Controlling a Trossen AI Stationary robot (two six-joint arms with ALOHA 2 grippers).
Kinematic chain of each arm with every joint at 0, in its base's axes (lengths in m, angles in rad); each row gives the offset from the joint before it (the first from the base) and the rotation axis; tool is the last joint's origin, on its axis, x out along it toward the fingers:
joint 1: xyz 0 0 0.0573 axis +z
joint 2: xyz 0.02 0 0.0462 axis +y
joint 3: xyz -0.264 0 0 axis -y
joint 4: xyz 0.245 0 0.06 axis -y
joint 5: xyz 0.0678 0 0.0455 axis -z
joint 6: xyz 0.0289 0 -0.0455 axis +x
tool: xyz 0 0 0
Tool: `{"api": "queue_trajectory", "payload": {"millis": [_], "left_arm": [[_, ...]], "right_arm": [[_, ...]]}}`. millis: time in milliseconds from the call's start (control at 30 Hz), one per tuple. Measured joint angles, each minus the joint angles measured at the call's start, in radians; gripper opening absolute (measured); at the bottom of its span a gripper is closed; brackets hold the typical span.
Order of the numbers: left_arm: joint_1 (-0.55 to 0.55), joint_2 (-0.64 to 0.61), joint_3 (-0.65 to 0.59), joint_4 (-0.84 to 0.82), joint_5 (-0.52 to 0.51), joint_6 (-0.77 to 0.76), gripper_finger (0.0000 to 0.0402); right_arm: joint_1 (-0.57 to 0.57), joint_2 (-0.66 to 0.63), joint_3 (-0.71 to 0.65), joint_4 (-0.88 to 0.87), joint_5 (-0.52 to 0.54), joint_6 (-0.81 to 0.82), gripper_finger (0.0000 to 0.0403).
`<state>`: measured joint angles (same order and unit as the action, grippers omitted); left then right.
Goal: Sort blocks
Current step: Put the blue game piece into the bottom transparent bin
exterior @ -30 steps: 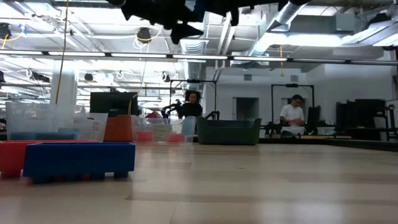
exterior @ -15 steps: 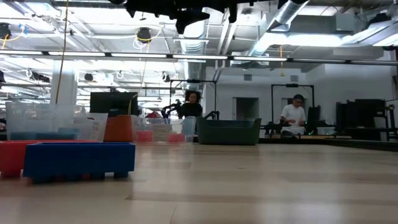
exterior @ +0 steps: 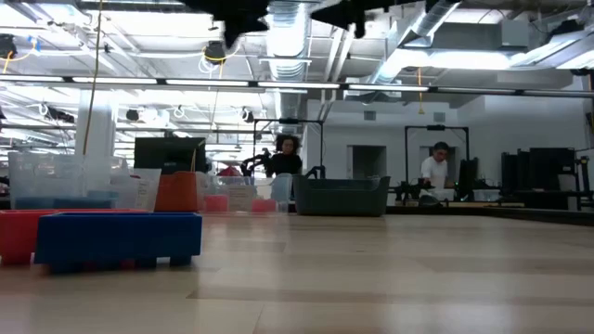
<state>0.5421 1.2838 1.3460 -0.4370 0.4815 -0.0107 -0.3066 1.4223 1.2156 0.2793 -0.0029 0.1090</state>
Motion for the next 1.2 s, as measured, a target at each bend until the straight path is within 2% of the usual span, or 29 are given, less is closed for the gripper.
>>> {"api": "queue_trajectory", "payload": {"millis": [133,233,300,367,467,600,733,900,1000,1200], "left_arm": [[0.026,-0.099,0.000,-0.427,-0.103,0.003,0.0125],[0.034,-0.126,-0.011,-0.753,-0.212,-0.038,0.0125],[0.029,-0.136,-0.046,-0.904,-0.289,-0.090,0.0125],[0.020,-0.151,-0.113,-0.970,-0.358,-0.148,0.0125],[0.015,-0.197,-0.253,-0.951,-0.432,-0.196,0.0125],[0.028,-0.224,-0.430,-0.861,-0.445,-0.225,0.0126],[0.040,-0.208,-0.501,-0.835,-0.488,-0.225,0.0152],[0.061,-0.184,-0.476,-0.827,-0.497,-0.114,0.0214],[0.079,-0.168,-0.431,-0.838,-0.498,-0.052,0.0244],[0.083,-0.142,-0.258,-0.762,-0.498,0.095,0.0260]], "right_arm": [[-0.048,-0.033,0.000,-0.125,0.006,-0.036,0.0290],[-0.072,-0.036,0.000,-0.260,0.004,0.002,0.0291],[-0.077,-0.028,0.000,-0.339,-0.015,0.050,0.0291],[-0.075,-0.015,0.000,-0.427,-0.065,0.081,0.0291],[-0.051,-0.006,-0.001,-0.522,-0.112,0.099,0.0291],[-0.019,-0.006,0.005,-0.619,-0.171,0.096,0.0291],[0.010,-0.005,0.048,-0.845,-0.217,0.092,0.0292],[0.081,-0.005,0.051,-1.017,-0.233,0.094,0.0292],[0.144,0.007,0.051,-1.062,-0.234,0.132,0.0292],[0.332,0.071,0.051,-1.071,-0.232,0.077,0.0292]]}}
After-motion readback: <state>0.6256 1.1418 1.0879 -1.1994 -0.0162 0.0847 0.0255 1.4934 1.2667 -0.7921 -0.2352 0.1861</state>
